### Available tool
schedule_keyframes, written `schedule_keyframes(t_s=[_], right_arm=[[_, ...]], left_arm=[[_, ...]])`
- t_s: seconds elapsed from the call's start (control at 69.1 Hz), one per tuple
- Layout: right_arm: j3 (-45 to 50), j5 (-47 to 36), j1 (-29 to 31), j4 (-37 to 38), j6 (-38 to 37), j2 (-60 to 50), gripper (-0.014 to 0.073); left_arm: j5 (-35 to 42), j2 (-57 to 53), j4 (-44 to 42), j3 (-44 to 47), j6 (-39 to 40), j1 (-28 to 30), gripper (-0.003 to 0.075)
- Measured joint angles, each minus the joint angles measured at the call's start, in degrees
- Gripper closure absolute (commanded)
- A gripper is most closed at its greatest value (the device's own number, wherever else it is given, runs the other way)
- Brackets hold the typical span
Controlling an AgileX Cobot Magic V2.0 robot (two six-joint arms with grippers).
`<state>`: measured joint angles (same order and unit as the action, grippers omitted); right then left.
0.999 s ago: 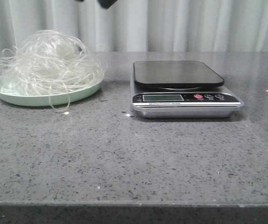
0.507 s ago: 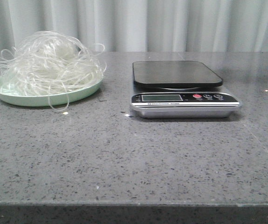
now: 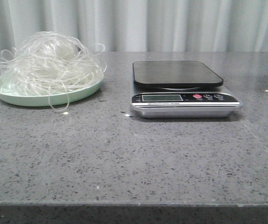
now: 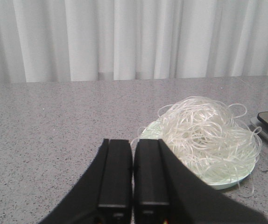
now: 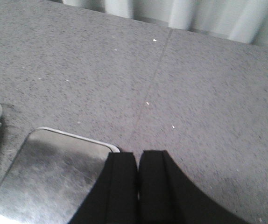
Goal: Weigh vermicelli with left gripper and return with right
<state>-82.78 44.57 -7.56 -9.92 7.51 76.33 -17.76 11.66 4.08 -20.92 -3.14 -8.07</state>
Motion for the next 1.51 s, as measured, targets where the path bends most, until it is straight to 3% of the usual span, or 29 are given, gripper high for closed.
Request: schedule_keyframes(t_s=[0.304,0.463,0.796,1.114,1.505], right_arm=[[28.74,-14.29,7.60,0.47,-0.11,-19.95,0.0441],[38.19,-19.16,11.76,0.95,-0.11,-29.00,0.0441],[53.60,-26.16,12.56,1.49,-0.11,-45.98,0.0441],[59.90,-27.55,12.56,1.49,0.00,-61.16,0.0441],[59.91,-27.19,7.51,2.94,0.00,-64.36,0.0441]], left_arm=[[0.00,0.00,0.00,0.00,0.00,0.00,0.0583],[0.00,0.00,0.00,0.00,0.00,0.00,0.0583],[0.00,0.00,0.00,0.00,0.00,0.00,0.0583],[0.00,0.00,0.00,0.00,0.00,0.00,0.0583],[0.00,0.00,0.00,0.00,0.00,0.00,0.0583]])
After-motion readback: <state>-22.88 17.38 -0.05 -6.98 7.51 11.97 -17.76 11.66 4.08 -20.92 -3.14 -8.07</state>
